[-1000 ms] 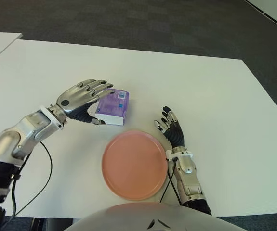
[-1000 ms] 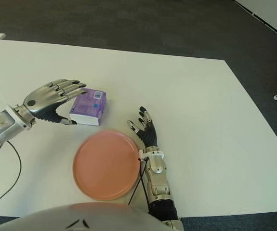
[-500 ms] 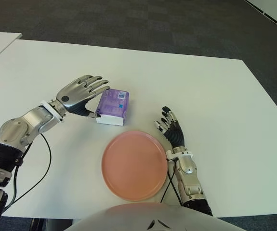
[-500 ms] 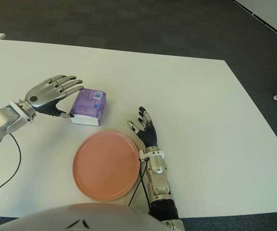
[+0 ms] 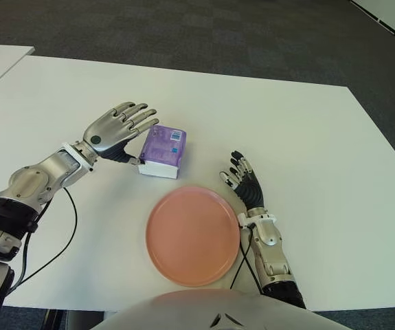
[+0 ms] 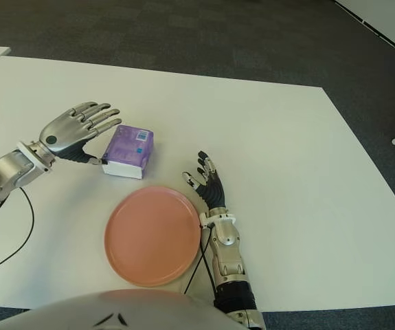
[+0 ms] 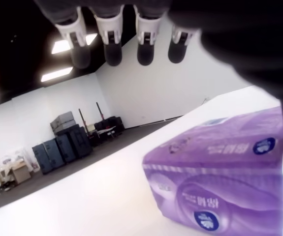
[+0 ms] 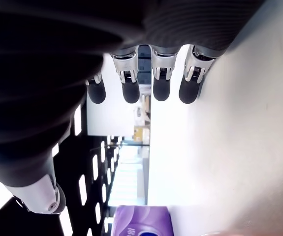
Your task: Put the tissue paper into the plate.
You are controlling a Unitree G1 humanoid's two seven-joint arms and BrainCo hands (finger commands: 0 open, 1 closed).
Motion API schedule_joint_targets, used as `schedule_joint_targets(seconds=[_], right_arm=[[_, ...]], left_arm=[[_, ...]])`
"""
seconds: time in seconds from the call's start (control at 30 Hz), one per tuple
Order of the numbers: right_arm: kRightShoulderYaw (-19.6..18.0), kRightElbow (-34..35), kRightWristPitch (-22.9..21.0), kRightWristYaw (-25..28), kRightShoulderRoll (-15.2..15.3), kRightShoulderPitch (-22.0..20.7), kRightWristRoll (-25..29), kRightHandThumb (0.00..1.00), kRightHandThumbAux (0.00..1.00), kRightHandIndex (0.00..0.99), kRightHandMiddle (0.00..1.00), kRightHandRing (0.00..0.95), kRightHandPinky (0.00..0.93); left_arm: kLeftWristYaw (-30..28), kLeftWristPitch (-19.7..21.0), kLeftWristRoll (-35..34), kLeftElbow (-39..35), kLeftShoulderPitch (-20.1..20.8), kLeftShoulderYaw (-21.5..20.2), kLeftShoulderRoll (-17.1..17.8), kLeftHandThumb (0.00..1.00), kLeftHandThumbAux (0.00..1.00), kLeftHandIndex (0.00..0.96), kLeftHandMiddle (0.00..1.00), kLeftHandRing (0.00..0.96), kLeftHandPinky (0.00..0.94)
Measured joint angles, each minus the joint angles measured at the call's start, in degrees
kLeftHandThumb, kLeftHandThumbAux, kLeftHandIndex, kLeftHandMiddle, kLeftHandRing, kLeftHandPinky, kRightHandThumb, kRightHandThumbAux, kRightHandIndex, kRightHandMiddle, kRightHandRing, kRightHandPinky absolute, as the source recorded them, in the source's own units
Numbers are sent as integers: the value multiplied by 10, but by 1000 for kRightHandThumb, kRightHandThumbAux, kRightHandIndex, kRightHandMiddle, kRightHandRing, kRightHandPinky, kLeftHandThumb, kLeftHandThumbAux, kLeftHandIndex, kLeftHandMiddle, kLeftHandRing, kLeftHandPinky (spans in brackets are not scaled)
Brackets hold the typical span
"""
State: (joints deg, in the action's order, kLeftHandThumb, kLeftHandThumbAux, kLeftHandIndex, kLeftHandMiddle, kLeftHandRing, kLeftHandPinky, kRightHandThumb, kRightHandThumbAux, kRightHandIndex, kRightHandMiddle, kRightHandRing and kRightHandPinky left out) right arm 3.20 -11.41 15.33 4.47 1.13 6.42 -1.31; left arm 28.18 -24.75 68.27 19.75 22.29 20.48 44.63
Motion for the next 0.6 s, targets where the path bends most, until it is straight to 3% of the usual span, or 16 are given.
schedule_joint_targets(seconds=[0.4, 0.6], right_arm=[[-2, -4, 6, 9, 9, -1, 0, 0, 659, 0, 0, 0, 0], [-3, -52, 55, 18, 14, -22, 0, 0, 663, 0, 0, 0, 0]], left_arm=[[2, 9, -16, 5, 14, 6, 1, 62, 416, 0, 0, 0, 0], [-12, 3, -46, 4, 13, 6, 1, 54, 409, 0, 0, 0, 0]])
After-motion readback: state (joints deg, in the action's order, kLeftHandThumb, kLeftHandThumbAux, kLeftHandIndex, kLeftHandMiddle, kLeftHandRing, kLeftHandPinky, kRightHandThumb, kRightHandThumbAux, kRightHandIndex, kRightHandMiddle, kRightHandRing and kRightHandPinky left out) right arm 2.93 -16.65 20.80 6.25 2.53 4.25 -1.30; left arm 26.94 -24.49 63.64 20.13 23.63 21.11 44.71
